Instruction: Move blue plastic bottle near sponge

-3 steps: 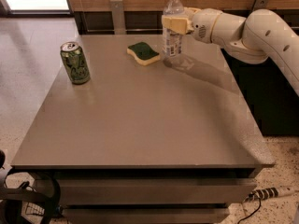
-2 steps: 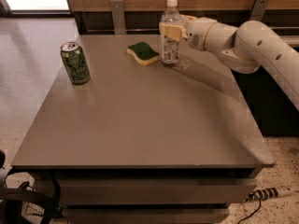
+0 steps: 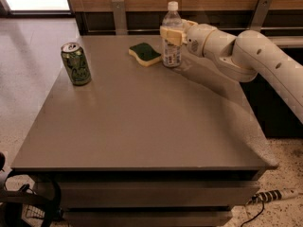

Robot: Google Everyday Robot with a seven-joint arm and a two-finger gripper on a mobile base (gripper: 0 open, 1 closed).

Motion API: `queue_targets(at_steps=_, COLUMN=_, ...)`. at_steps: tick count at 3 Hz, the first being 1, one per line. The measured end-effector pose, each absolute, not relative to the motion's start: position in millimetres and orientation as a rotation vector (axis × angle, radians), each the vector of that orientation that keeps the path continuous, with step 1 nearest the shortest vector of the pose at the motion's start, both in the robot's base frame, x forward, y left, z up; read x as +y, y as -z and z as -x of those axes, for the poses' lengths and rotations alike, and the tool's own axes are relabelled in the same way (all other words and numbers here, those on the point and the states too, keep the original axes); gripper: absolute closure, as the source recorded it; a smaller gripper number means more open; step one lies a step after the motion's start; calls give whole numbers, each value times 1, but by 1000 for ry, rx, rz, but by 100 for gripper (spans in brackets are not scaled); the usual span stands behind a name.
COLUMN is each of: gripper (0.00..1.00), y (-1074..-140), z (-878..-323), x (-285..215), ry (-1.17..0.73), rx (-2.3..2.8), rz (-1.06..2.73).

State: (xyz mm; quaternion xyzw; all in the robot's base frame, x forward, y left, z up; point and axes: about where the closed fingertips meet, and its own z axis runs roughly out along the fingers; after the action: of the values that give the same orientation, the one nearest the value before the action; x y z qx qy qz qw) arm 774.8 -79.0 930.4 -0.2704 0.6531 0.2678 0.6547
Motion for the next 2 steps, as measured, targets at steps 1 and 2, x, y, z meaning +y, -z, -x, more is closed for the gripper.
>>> queue_targets(at_steps=1, gripper=61, y=-931, z=-775, x=-76, ry=-611, rx=1480, rz=615)
queue_targets(at_steps=2, gripper=31, y=-931, z=-775, x=-72, ry=-615, rx=1478, rz=619)
